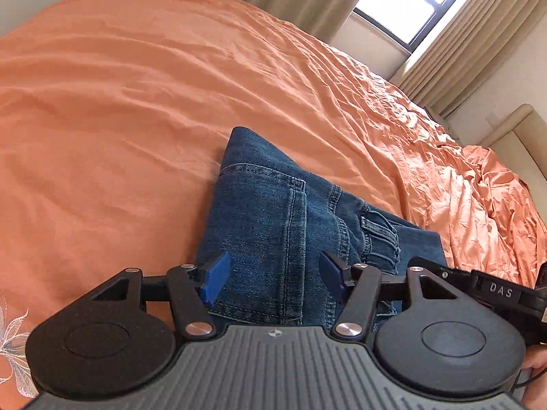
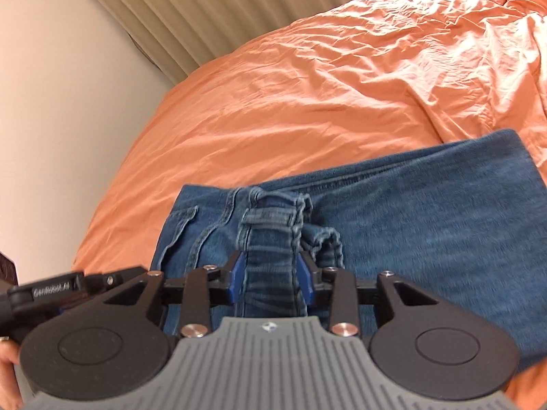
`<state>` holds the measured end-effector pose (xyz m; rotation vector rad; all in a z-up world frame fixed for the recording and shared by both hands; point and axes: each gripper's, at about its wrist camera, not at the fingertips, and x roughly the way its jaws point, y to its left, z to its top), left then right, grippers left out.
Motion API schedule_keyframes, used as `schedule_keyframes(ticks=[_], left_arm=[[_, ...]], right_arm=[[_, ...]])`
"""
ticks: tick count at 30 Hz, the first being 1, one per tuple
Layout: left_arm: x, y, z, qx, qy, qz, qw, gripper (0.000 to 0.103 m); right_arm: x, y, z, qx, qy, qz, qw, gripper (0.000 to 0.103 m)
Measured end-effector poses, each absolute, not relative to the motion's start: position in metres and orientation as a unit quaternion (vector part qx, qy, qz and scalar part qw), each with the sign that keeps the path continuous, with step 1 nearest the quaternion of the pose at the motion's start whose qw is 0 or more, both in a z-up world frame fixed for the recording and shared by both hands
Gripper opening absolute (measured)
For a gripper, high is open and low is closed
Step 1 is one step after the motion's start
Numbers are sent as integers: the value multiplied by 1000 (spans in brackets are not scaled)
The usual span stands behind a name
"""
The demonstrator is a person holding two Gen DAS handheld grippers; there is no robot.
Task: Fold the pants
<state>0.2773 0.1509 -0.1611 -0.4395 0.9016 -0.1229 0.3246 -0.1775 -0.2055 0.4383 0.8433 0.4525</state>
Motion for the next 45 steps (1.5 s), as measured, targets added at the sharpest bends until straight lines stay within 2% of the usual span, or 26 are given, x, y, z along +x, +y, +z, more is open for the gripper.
schedule_keyframes(ticks=[8, 9, 10, 13, 18, 23, 27, 29, 31, 33, 36, 40, 45], left_arm=[[287, 156, -165, -215, 432, -61, 874, 66], [288, 155, -164, -217, 431, -60, 874, 66], [289, 155, -164, -218, 429, -60, 874, 66], [291, 151, -159, -216, 423, -59, 878, 62], [298, 140, -151, -202, 414, -76, 884, 57], [311, 124, -164, -163, 437, -62, 882, 51], [311, 122, -170, -163, 440, -60, 881, 50], [313, 124, -171, -166, 443, -55, 880, 51], [314, 125, -172, -166, 444, -52, 879, 50], [315, 126, -174, -168, 444, -52, 879, 51], [316, 126, -176, -170, 445, -50, 878, 51], [318, 128, -178, -169, 448, -48, 876, 51], [316, 129, -173, -172, 446, -53, 877, 51]], right_arm=[[368, -177, -235, 251, 415, 230, 844, 34], [367, -178, -235, 257, 414, 242, 839, 22], [363, -179, -231, 254, 406, 250, 841, 14], [351, -189, -216, 268, 385, 272, 840, 6], [333, -225, -194, 352, 361, 287, 815, 5], [346, -229, -239, 370, 429, 229, 792, 5], [352, -233, -266, 396, 438, 216, 777, 6], [357, -231, -273, 401, 444, 221, 770, 11], [363, -230, -281, 415, 454, 231, 754, 25], [369, -230, -291, 433, 463, 240, 735, 33], [379, -229, -305, 462, 468, 248, 712, 33], [382, -226, -311, 478, 464, 254, 701, 16], [373, -215, -272, 401, 442, 266, 757, 12]])
